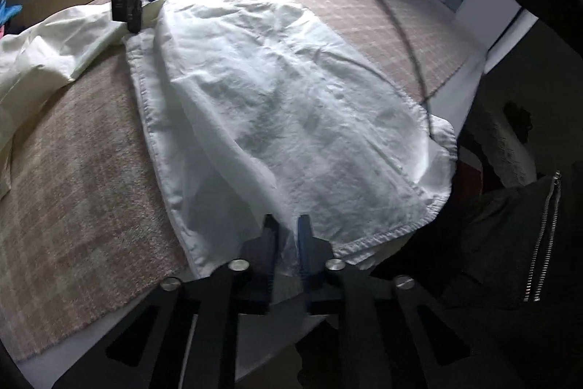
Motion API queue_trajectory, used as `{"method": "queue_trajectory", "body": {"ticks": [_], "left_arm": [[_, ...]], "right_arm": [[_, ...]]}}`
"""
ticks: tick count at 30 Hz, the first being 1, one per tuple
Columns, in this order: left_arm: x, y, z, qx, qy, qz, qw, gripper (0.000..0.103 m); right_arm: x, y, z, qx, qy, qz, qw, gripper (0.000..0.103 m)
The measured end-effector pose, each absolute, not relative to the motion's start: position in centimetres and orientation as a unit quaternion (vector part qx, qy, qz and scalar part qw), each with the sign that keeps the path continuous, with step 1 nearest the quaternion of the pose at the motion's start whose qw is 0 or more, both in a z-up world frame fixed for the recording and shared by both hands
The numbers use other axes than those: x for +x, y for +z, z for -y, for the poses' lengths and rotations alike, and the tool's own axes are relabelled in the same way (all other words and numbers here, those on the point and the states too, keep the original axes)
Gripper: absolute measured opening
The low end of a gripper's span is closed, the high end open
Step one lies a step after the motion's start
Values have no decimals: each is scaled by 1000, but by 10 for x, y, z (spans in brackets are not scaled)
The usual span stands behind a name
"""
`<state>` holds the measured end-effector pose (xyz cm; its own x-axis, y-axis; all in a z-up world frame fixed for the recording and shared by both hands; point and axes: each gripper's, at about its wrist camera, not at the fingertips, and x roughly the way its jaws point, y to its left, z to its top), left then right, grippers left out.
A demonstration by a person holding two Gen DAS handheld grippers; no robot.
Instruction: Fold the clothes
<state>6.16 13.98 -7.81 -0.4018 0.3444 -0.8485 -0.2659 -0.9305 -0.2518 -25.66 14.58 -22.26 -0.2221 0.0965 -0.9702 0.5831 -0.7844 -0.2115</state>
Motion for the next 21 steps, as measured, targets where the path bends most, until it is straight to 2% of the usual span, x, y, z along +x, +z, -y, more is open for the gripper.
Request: {"method": "queue_trajectory", "body": {"ticks": [1, 7, 11, 14, 16, 19, 21], "left_arm": [[63, -74, -139, -508, 839, 39, 189, 4], [68, -56, -143, -489, 848, 20, 205, 3], [74, -52, -139, -486, 854, 5, 188, 3], [74, -62, -138, -496, 851, -11, 174, 4], [72, -77, -137, -517, 841, -22, 159, 5], [74, -85, -140, -529, 835, -37, 148, 12], [80, -78, -140, -529, 834, -26, 158, 21]], "right_arm": [[-262, -219, -150, 609, -734, -251, 166, 8], [-264, -179, -169, 592, -766, -188, 165, 4], [-275, -158, -176, 577, -793, -91, 176, 3], [-290, -168, -177, 575, -798, -34, 179, 3], [-297, -187, -176, 582, -794, -25, 172, 3], [-302, -212, -170, 591, -789, -27, 164, 3], [-304, -222, -165, 598, -784, -40, 159, 4]]}}
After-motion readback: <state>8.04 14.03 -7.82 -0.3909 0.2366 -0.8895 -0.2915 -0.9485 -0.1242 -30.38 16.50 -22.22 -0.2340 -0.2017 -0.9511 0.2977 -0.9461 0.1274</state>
